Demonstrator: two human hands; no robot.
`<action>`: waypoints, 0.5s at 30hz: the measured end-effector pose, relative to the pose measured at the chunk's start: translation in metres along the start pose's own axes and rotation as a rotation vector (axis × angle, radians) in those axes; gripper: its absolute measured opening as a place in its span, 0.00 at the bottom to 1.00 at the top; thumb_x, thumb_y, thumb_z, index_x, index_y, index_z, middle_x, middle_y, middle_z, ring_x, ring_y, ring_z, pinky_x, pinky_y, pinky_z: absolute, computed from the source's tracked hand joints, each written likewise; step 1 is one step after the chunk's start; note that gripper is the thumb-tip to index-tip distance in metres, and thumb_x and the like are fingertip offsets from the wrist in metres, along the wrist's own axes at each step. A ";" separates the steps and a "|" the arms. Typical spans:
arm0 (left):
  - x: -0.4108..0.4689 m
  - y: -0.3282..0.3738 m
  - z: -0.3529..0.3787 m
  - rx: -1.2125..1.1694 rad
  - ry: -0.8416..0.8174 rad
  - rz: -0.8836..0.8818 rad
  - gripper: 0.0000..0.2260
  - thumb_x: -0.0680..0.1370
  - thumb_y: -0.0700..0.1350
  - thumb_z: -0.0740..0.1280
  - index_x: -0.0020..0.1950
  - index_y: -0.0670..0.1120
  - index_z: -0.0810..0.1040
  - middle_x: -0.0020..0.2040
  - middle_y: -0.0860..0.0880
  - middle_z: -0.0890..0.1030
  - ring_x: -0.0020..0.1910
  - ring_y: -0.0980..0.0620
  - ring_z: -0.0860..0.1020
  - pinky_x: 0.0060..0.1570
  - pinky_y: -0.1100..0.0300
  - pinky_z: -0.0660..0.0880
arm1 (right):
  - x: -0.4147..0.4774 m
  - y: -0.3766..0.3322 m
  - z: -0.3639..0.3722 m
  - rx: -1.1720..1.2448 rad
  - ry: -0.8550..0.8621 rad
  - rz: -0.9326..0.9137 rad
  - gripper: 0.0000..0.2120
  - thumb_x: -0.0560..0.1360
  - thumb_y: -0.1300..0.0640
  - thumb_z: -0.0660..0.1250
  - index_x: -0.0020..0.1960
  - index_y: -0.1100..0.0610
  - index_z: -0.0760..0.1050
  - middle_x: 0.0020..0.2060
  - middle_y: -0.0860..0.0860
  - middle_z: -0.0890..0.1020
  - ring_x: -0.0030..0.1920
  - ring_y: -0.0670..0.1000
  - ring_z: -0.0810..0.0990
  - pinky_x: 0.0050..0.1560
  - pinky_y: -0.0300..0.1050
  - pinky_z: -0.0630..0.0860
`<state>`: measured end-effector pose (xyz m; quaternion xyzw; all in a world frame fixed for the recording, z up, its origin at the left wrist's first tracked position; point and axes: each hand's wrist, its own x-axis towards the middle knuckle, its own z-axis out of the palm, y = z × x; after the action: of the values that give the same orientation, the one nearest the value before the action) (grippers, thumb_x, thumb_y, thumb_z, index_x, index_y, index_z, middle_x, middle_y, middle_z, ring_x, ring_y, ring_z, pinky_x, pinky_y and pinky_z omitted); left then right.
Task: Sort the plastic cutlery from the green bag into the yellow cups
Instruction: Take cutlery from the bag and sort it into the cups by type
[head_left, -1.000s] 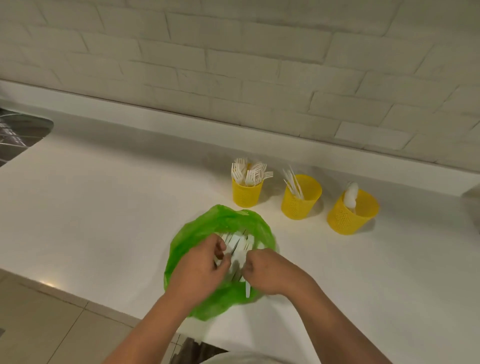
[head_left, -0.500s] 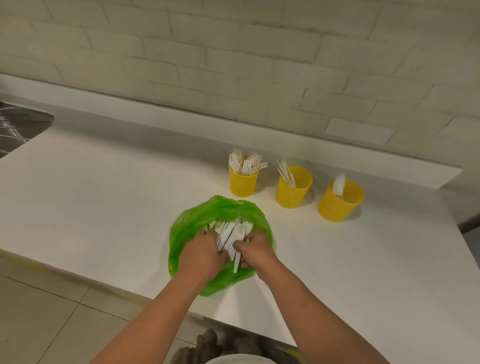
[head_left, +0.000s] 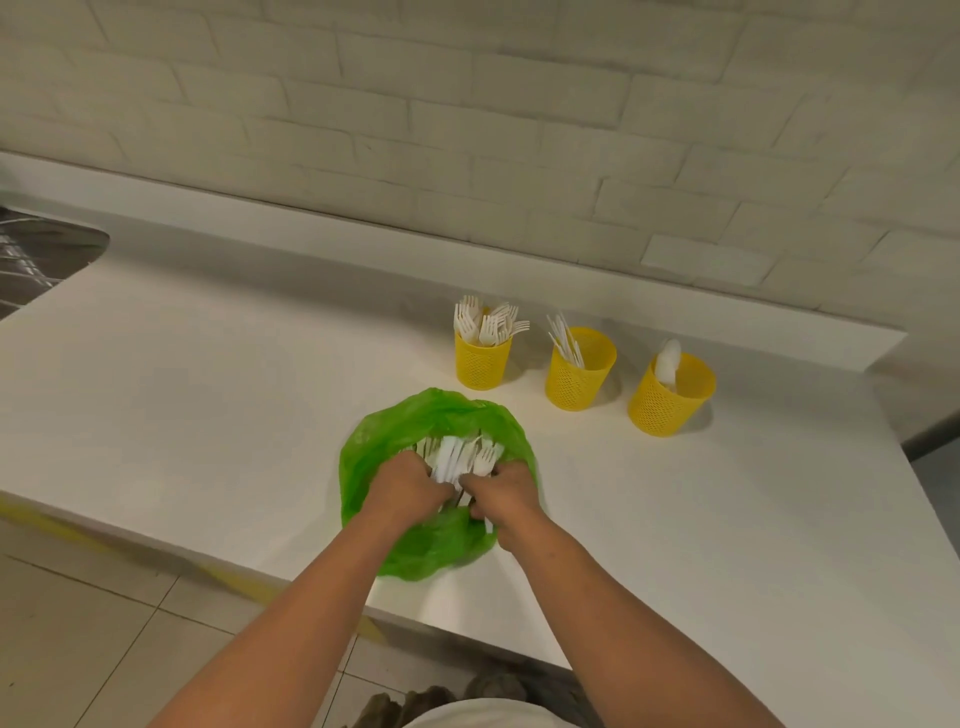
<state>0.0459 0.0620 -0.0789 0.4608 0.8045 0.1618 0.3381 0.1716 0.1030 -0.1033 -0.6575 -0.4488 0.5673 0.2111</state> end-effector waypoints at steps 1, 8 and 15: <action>0.001 0.000 -0.001 0.003 -0.004 0.000 0.18 0.72 0.45 0.76 0.27 0.49 0.69 0.26 0.52 0.70 0.26 0.54 0.69 0.24 0.61 0.61 | 0.001 -0.001 -0.002 0.026 -0.009 0.018 0.13 0.71 0.60 0.75 0.54 0.61 0.83 0.45 0.59 0.86 0.32 0.53 0.79 0.34 0.44 0.76; 0.002 0.003 -0.001 0.015 -0.092 0.026 0.12 0.75 0.47 0.71 0.34 0.46 0.74 0.33 0.48 0.76 0.36 0.45 0.77 0.33 0.58 0.69 | 0.006 -0.009 -0.002 0.094 -0.078 0.082 0.13 0.71 0.60 0.76 0.53 0.63 0.82 0.38 0.58 0.82 0.28 0.52 0.76 0.29 0.42 0.74; -0.002 0.003 -0.005 -0.061 -0.167 0.019 0.09 0.78 0.48 0.68 0.53 0.44 0.82 0.47 0.45 0.84 0.46 0.46 0.82 0.41 0.56 0.76 | 0.007 -0.010 0.000 0.086 -0.104 0.136 0.05 0.75 0.67 0.70 0.50 0.62 0.79 0.36 0.58 0.79 0.30 0.53 0.76 0.27 0.41 0.69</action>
<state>0.0451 0.0619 -0.0729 0.4699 0.7638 0.1505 0.4161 0.1675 0.1139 -0.0998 -0.6462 -0.3887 0.6325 0.1768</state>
